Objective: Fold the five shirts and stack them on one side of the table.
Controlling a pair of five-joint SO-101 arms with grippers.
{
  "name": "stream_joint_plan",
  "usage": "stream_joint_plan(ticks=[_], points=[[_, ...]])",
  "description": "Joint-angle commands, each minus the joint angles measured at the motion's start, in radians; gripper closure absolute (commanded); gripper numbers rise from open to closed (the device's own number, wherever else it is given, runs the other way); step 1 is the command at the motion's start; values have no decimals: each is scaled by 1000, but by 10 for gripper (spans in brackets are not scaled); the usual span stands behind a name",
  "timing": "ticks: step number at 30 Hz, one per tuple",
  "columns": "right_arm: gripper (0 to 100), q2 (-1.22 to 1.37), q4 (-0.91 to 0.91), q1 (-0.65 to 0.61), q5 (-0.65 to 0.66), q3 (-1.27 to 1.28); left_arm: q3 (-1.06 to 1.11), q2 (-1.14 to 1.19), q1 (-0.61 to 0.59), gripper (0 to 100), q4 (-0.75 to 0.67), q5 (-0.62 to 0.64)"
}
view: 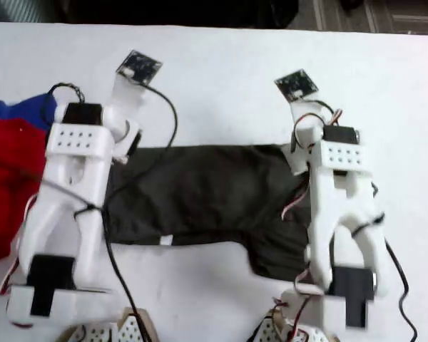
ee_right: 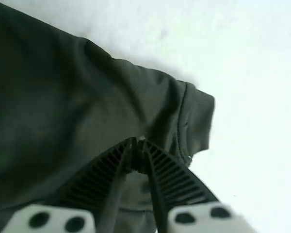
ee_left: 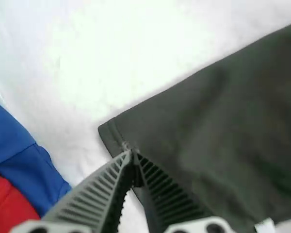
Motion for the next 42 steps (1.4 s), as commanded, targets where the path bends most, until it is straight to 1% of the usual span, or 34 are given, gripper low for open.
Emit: stream_joint_plan(ticks=[1, 5, 6, 8, 10, 15, 19, 23, 26, 28, 34, 36, 39, 42], points=[[980, -179, 96, 4, -9, -34, -37, -88, 67, 976, 81, -3], [980, -371, 209, 45, -15, -34, -34, -97, 163, 976, 167, -78], [980, -424, 229, 59, -37, -34, -34, -97, 186, 976, 173, -84], [978, -539, 249, 88, -107, -34, -34, -96, 226, 976, 175, -69], [978, -656, 254, 110, -143, -34, -37, -96, 266, 976, 172, -44], [978, -937, 252, 107, -150, -35, -32, -93, 387, 976, 169, 17], [978, -1092, 254, 107, -150, -37, -32, -93, 515, 974, 167, 18], [978, -1179, 254, 107, -155, -54, -9, -77, 631, 889, 127, 23], [978, -1194, 249, 102, -226, -109, 21, -28, 700, 867, 68, 25], [978, -1194, 252, 47, -258, -147, 23, 21, 742, 863, 37, 25], [978, -1196, 248, -240, -359, -210, 20, 148, 855, 850, -74, 26], [978, -1196, 248, -317, -396, -219, 8, 177, 886, 849, -103, 26], [978, -1196, 248, -389, -419, -221, -66, 234, 917, 849, -103, 26], [978, -1196, 248, -418, -419, -221, -164, 312, 940, 848, -92, 23]])
